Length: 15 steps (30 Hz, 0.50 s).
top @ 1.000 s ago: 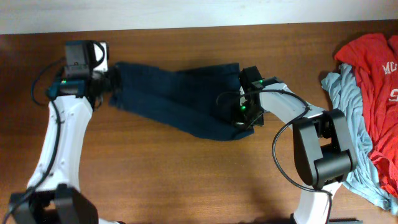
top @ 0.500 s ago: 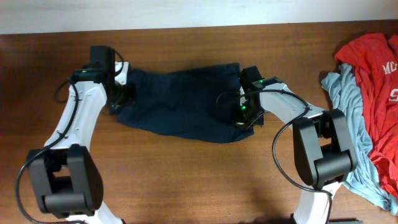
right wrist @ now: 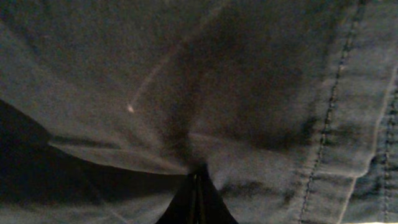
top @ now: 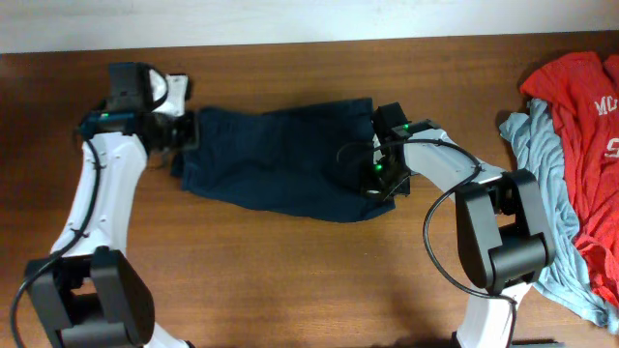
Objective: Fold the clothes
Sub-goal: 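Grasp the left edge of the shorts with the left gripper and stretch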
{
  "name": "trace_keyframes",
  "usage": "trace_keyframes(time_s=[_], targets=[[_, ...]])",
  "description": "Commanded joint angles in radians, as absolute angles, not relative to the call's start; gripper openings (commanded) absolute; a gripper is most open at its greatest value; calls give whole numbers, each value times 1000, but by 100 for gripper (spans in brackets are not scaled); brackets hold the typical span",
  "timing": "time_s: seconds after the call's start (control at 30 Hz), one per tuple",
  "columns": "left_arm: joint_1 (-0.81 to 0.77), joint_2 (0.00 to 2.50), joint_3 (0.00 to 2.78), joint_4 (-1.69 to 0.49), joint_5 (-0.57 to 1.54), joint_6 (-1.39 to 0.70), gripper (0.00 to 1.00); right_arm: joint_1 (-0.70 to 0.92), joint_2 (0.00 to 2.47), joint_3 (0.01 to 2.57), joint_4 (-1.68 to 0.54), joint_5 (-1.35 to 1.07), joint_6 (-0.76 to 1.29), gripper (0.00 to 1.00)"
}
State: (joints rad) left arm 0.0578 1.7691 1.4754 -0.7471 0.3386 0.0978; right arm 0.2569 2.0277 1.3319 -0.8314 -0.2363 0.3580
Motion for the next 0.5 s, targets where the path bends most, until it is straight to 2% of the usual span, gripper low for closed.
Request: trace_keyframes(time_s=[0.0, 0.1, 0.47], targets=[[-15, 1792, 1470, -706, 456, 174, 0, 255, 2035, 1306, -845, -176, 348, 4], [-46, 1882, 1469, -718, 373, 175, 0, 255, 2035, 1306, -849, -176, 349, 4], [13, 2165, 1469, -720, 369, 197, 0, 255, 2035, 1306, -860, -176, 348, 4]])
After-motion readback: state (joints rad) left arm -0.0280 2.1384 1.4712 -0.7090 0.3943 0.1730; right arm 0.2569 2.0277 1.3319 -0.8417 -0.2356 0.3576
